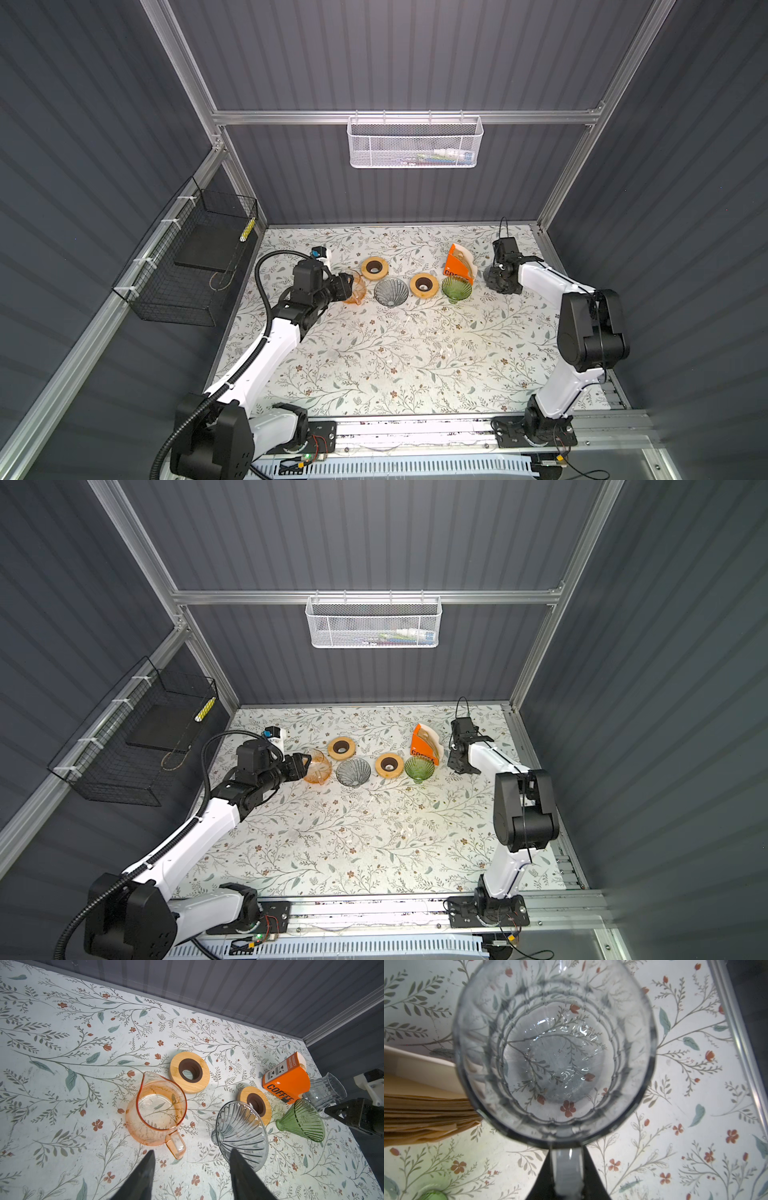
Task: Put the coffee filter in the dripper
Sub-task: 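Lower right gripper and close it on the clear pitcher's handle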
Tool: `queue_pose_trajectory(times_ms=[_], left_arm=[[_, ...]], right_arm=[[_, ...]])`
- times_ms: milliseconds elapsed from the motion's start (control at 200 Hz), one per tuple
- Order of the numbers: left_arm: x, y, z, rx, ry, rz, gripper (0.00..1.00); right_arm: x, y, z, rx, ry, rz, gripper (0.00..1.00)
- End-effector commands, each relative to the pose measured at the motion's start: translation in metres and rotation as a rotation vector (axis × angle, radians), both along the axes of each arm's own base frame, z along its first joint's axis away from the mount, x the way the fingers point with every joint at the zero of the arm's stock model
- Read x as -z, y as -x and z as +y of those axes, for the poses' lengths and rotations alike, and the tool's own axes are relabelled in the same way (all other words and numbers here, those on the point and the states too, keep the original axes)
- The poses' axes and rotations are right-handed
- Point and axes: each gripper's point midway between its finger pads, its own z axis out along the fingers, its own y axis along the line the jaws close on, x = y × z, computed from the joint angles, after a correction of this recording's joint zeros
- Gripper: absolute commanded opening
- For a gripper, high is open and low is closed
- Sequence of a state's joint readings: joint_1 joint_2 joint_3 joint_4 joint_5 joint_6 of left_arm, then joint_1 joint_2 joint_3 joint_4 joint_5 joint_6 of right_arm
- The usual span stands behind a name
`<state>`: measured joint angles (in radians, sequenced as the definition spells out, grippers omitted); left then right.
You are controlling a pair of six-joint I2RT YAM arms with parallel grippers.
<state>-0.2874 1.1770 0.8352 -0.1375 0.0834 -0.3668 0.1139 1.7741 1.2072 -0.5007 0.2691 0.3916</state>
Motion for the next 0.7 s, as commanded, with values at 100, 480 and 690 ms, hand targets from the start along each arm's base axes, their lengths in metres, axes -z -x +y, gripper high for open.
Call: queue_pose_trajectory(times_ms=[100,480,690], left_arm=[[-0.02,0.006,-0.002,0.027,-0.003,-0.038,0.58],[-0.022,0.016,-0.003,0.048,-0.006,-0.016,0.57],[-0.025,0.021,-0.001,0.047,-0.005,-0.007,0.57]], right_arm=[[-0.019,0.014,0.009,-0.029,0.021,-0.028,0.0],[-0.026,0.055,0.022,-0.061,0.033,-0.019,0.0],[-0.042,0.076,0.031,-0.11,0.041,-0.034,0.0]])
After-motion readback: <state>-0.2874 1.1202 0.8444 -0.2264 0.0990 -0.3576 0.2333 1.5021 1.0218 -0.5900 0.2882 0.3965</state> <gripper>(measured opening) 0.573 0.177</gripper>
